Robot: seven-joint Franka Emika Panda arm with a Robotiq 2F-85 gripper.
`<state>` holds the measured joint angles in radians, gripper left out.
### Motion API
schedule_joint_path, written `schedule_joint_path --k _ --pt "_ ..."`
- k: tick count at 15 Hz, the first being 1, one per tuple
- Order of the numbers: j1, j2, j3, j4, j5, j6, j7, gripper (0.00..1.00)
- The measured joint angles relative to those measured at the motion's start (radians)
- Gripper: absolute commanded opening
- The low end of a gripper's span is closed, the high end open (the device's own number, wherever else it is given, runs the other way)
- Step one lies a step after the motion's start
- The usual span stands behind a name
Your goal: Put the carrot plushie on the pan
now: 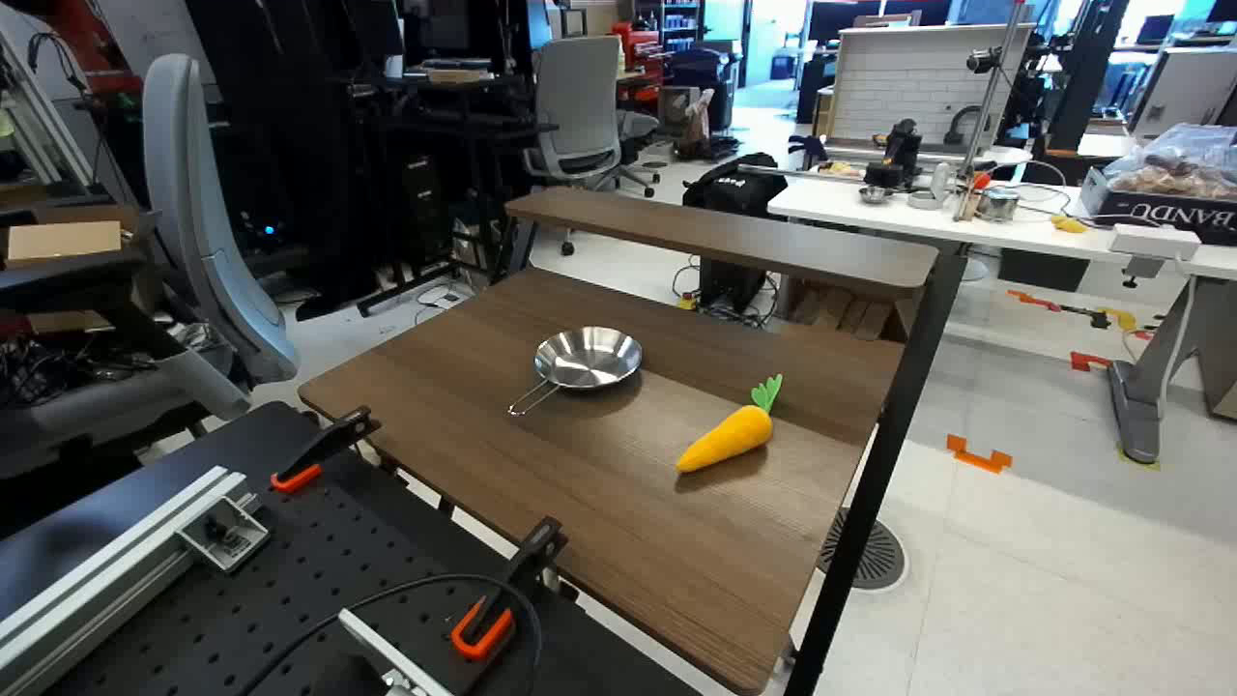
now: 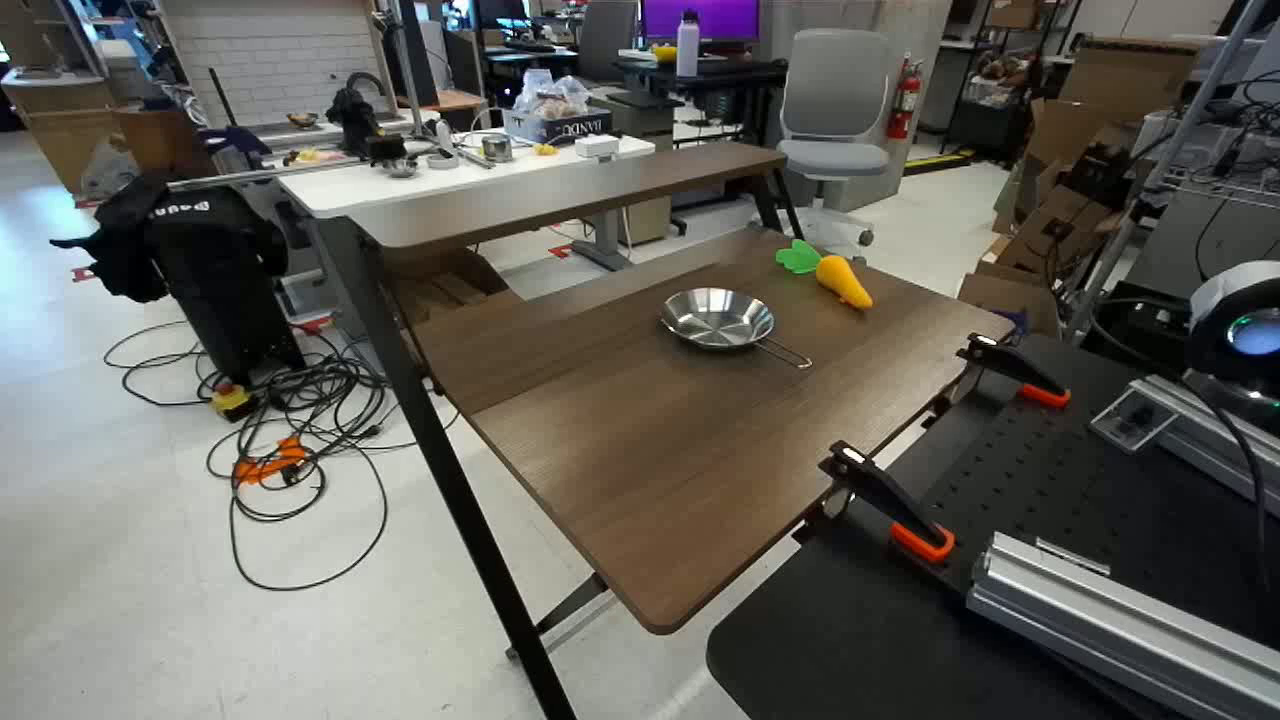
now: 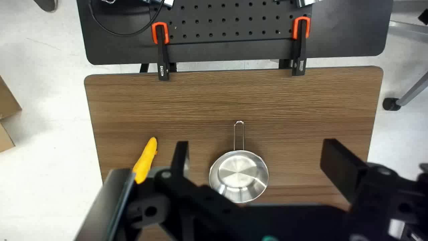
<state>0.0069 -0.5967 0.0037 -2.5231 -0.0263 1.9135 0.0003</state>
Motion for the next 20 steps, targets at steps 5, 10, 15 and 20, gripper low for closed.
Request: schedule_joint_path --k 5,10,15,20 --pt "0.000 0.000 0.000 0.000 0.000 0.000 0.000 1.00" --pt "0.000 0.000 0.000 0.000 0.000 0.000 0.000 1.00" --pt "0.000 0.000 0.000 0.000 0.000 0.000 0.000 1.00" --pt "-0.001 0.016 0.000 0.000 -0.003 0.007 0.000 1.00"
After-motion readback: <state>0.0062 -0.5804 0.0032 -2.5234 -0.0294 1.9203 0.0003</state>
